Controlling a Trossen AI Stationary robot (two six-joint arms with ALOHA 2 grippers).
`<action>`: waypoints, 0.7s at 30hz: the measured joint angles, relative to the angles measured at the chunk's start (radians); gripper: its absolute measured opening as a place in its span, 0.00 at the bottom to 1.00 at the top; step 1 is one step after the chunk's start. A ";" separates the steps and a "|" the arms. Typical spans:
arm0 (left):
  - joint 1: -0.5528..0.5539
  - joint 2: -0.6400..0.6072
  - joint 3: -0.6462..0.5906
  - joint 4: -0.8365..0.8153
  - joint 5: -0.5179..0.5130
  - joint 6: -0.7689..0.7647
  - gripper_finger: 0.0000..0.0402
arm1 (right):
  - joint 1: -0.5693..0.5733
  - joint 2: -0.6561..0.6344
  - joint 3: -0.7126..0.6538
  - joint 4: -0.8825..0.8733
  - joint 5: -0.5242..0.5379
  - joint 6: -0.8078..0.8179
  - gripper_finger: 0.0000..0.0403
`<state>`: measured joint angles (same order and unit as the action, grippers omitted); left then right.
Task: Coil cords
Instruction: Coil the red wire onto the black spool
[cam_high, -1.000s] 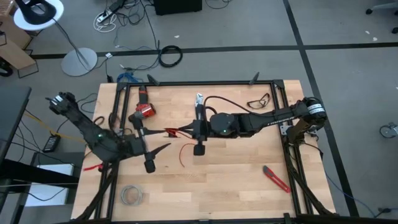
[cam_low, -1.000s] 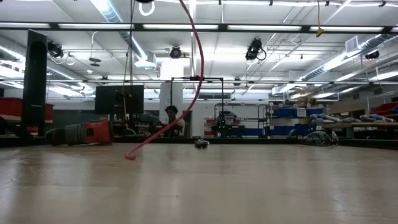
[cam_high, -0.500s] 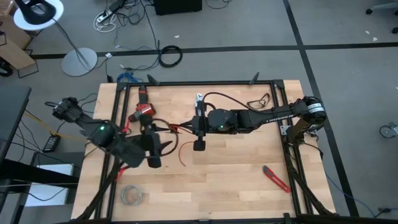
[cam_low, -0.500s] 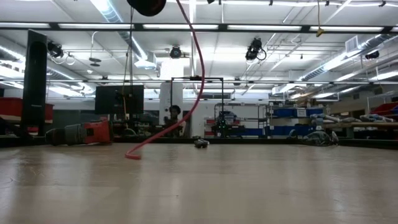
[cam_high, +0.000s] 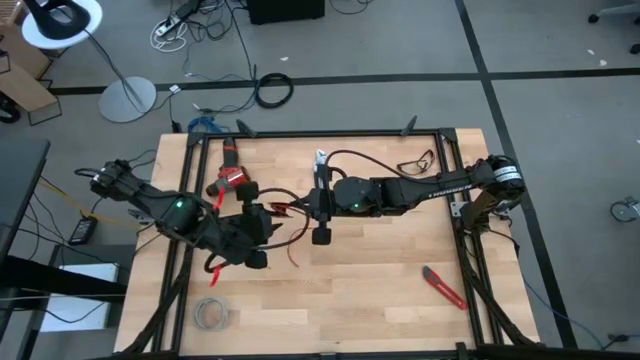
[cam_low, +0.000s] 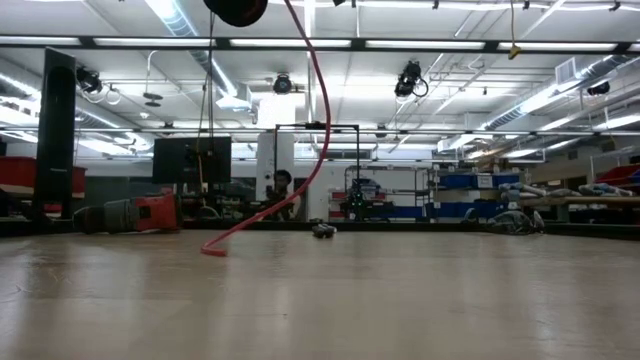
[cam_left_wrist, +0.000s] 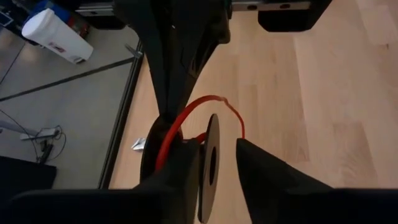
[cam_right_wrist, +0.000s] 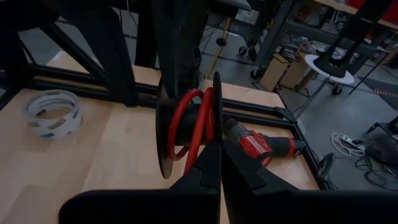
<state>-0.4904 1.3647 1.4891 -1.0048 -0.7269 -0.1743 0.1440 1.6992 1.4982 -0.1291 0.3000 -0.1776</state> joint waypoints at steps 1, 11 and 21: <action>0.000 0.000 0.000 -0.003 0.000 -0.004 0.25 | 0.000 0.000 0.000 0.000 0.000 0.000 0.00; 0.006 -0.001 0.000 -0.028 -0.001 -0.025 0.19 | 0.000 0.000 0.000 0.011 0.000 -0.001 0.00; 0.006 -0.001 0.000 -0.030 0.000 -0.028 0.02 | 0.000 0.000 0.000 0.037 0.001 -0.010 0.00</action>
<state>-0.4839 1.3640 1.4891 -1.0343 -0.7273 -0.2027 0.1440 1.6993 1.4982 -0.0922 0.3008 -0.1876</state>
